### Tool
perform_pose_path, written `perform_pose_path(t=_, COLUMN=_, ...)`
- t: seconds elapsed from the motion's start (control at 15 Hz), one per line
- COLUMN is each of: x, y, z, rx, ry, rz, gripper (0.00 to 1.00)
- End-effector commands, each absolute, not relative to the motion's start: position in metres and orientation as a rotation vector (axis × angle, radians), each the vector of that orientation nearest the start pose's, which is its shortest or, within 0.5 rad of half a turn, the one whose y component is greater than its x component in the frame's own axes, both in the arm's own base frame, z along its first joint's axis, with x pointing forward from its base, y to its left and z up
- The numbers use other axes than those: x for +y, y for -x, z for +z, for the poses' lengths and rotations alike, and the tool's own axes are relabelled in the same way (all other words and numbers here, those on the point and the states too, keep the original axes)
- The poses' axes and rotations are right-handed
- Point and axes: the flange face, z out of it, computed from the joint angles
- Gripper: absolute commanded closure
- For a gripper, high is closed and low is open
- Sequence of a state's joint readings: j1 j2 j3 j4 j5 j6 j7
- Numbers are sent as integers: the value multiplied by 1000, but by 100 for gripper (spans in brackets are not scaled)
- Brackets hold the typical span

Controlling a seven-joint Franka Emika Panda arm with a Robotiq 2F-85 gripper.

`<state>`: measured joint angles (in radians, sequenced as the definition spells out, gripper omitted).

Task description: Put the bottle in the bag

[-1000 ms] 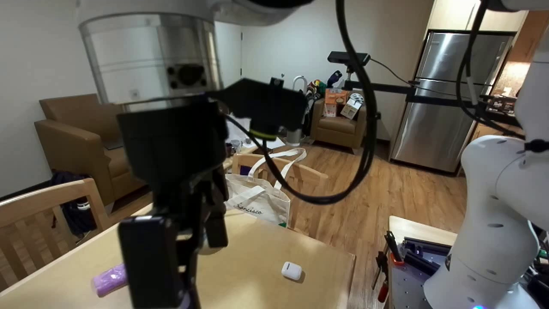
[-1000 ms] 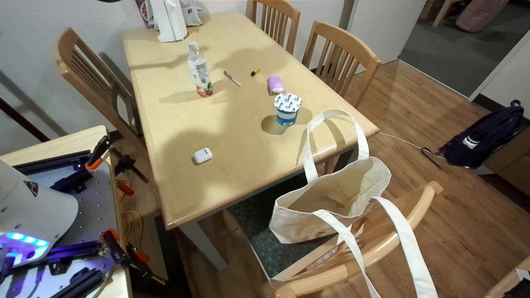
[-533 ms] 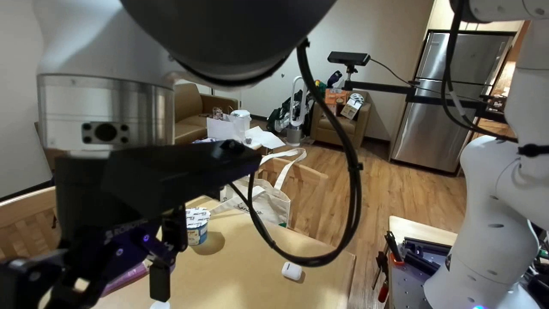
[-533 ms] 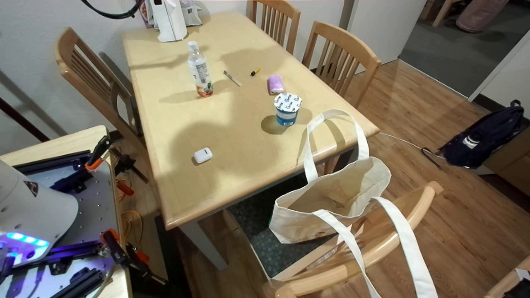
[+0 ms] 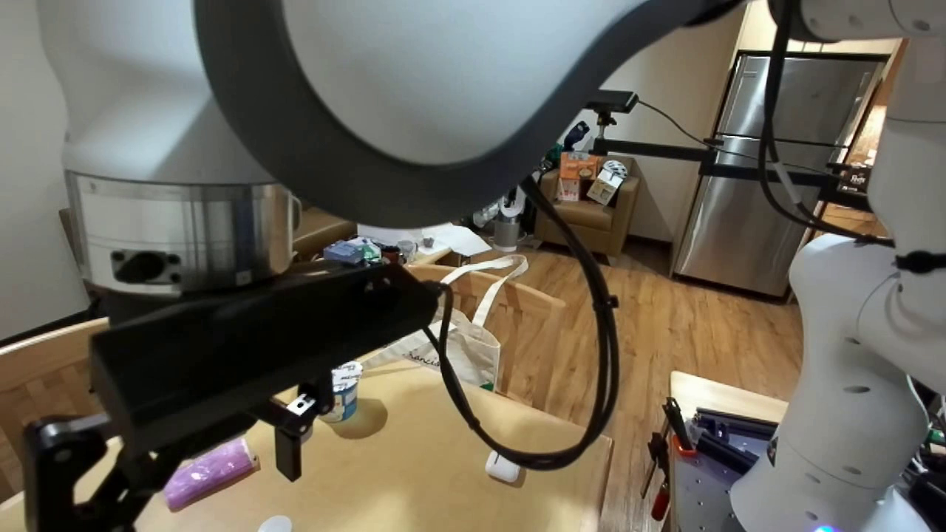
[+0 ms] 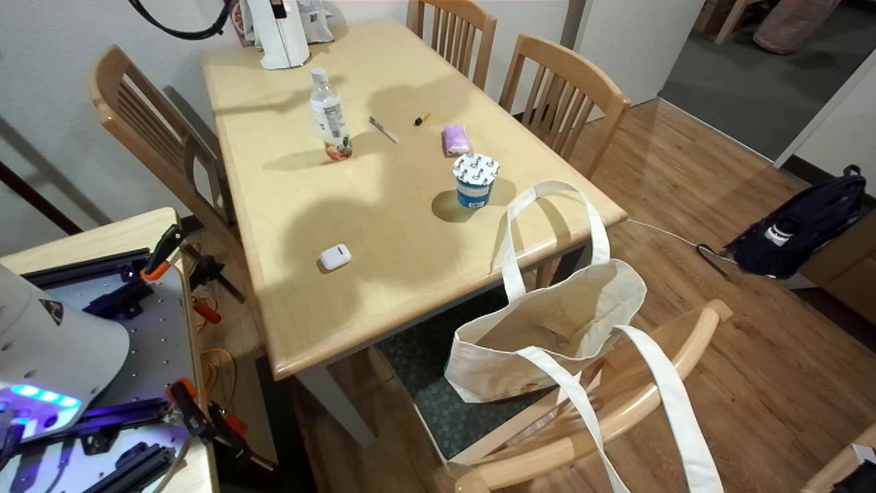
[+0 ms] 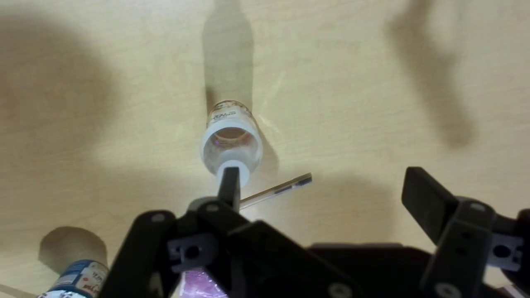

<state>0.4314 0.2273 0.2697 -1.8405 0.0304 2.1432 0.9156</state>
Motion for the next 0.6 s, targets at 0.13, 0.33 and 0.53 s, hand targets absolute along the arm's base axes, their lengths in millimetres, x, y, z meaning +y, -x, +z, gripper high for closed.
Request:
perform_pose_path(t=0.13, x=393, y=-486, z=420, rx=494, ry=3056, rz=36, gripper=0)
perform_pose_path(t=0.33, x=388, y=-496, z=411, rx=500, ry=3079, rz=48, gripper=0)
perform_pose_path(t=0.53, x=387, y=-490, z=410, rx=474, ry=3057, rz=94, gripper=0)
